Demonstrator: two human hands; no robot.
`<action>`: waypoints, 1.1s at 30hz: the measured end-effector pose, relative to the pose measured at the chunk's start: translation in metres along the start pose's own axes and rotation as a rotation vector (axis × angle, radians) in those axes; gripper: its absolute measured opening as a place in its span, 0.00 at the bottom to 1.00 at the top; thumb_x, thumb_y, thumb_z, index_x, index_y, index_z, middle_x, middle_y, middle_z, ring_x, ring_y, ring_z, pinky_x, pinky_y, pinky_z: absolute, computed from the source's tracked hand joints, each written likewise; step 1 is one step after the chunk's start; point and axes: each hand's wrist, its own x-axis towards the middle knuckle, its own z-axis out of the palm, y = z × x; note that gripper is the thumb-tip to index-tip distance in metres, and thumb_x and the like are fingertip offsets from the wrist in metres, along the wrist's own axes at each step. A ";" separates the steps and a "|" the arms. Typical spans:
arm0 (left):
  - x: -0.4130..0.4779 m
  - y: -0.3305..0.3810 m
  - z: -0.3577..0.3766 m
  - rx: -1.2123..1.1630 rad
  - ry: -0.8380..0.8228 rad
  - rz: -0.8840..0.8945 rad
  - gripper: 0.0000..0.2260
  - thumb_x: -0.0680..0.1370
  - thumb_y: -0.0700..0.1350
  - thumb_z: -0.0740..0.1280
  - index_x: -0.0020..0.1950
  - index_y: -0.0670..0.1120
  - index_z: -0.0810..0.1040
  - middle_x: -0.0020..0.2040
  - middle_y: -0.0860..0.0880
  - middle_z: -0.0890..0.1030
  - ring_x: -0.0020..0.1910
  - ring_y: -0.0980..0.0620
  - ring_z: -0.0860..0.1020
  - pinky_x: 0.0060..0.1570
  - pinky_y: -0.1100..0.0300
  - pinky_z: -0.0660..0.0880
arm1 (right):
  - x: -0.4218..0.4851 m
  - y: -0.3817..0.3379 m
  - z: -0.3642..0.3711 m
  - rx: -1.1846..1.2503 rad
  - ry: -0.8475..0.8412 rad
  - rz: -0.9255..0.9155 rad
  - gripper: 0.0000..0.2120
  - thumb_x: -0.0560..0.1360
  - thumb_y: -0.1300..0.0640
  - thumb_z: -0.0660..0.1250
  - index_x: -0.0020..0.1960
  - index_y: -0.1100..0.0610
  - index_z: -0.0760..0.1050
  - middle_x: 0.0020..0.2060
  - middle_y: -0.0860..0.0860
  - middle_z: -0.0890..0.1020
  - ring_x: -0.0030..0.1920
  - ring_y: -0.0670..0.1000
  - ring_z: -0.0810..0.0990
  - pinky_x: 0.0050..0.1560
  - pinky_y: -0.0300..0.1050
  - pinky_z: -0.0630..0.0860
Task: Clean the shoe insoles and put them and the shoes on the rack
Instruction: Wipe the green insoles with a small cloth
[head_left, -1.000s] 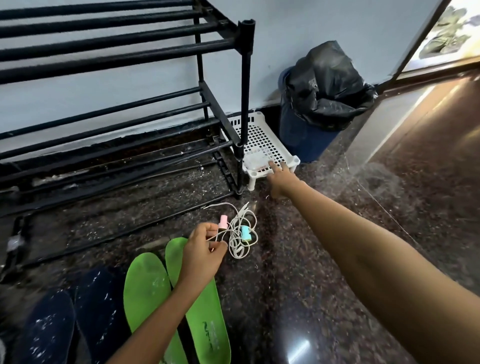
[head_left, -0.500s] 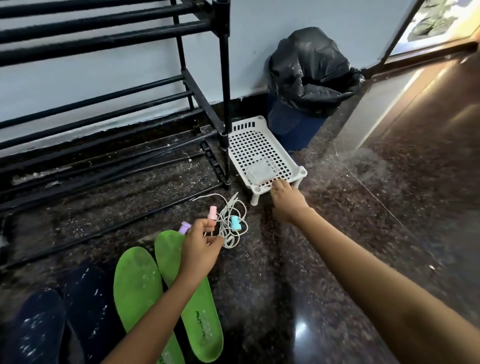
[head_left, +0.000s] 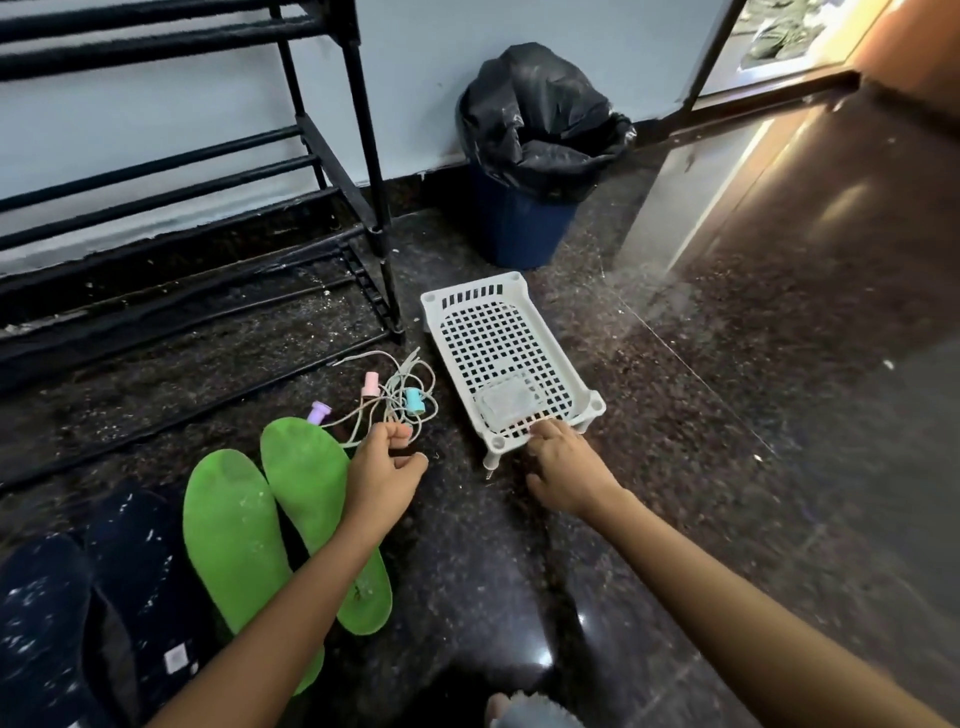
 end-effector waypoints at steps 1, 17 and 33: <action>-0.005 0.000 0.002 0.008 -0.003 0.000 0.13 0.76 0.39 0.70 0.59 0.44 0.74 0.55 0.50 0.77 0.40 0.60 0.75 0.40 0.68 0.69 | -0.008 -0.003 0.003 0.011 -0.004 -0.008 0.19 0.67 0.52 0.65 0.54 0.61 0.76 0.57 0.56 0.74 0.60 0.57 0.69 0.65 0.46 0.65; -0.090 -0.035 -0.011 0.077 -0.014 -0.027 0.12 0.75 0.39 0.70 0.57 0.44 0.74 0.54 0.47 0.77 0.40 0.58 0.75 0.45 0.62 0.68 | -0.113 -0.052 0.023 0.162 -0.041 -0.039 0.14 0.69 0.62 0.62 0.54 0.62 0.76 0.56 0.55 0.76 0.59 0.56 0.71 0.60 0.45 0.66; -0.111 -0.072 -0.039 0.205 -0.049 -0.287 0.20 0.77 0.43 0.69 0.66 0.42 0.69 0.61 0.46 0.75 0.47 0.53 0.72 0.48 0.58 0.67 | -0.085 -0.066 0.004 0.454 0.191 0.088 0.08 0.73 0.64 0.67 0.50 0.59 0.81 0.48 0.53 0.83 0.50 0.53 0.79 0.48 0.39 0.69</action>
